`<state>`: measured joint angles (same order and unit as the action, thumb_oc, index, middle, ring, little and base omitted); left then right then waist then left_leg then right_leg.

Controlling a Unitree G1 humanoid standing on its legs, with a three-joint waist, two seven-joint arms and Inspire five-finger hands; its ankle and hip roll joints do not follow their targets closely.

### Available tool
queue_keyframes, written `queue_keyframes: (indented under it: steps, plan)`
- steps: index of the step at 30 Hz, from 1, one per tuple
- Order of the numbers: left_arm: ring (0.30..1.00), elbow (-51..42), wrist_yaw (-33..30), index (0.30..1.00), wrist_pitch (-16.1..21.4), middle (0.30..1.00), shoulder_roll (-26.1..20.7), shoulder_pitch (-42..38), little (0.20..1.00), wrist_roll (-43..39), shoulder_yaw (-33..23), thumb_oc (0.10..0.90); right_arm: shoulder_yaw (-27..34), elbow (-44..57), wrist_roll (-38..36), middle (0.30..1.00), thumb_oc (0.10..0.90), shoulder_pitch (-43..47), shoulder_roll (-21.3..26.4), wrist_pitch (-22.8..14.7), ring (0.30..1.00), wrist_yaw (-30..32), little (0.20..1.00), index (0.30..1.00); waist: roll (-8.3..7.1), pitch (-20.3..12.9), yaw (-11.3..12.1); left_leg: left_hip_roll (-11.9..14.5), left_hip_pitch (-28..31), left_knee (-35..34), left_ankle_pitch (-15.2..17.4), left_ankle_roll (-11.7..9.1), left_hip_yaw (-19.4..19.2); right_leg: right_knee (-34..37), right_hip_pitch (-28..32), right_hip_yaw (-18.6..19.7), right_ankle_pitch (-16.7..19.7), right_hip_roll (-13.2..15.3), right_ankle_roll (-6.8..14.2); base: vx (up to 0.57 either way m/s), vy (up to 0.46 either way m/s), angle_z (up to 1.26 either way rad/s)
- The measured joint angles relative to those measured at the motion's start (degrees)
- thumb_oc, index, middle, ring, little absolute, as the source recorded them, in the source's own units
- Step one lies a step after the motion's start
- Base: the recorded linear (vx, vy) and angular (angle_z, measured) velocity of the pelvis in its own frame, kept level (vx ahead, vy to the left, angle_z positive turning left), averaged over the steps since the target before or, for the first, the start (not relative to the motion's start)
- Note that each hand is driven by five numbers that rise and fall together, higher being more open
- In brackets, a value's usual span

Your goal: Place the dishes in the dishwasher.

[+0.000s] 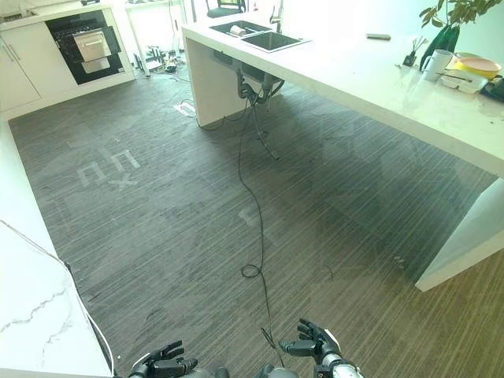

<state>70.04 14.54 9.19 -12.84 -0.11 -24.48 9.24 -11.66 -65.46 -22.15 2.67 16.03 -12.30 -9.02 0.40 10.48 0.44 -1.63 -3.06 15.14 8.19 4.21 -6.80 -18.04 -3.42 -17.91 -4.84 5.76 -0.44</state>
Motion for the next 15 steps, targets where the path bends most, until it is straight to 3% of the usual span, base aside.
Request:
queue_keyframes:
  steps: [15]
  plan:
    - [0.9,-1.31,1.07,0.9,-0.44,0.9,2.23,-0.59,0.9,-4.52,-2.07,0.8,0.13,-1.27,-0.61,0.9,0.8,-0.11,-0.06,-0.26,0.9,-1.45,0.9,0.9,-0.37,0.57,-0.31,-0.21,-0.41,-0.37,-0.51,-0.82,1.3,-0.08,0.14,-1.15,-0.83,0.24,-0.15,0.04,-0.062,0.07]
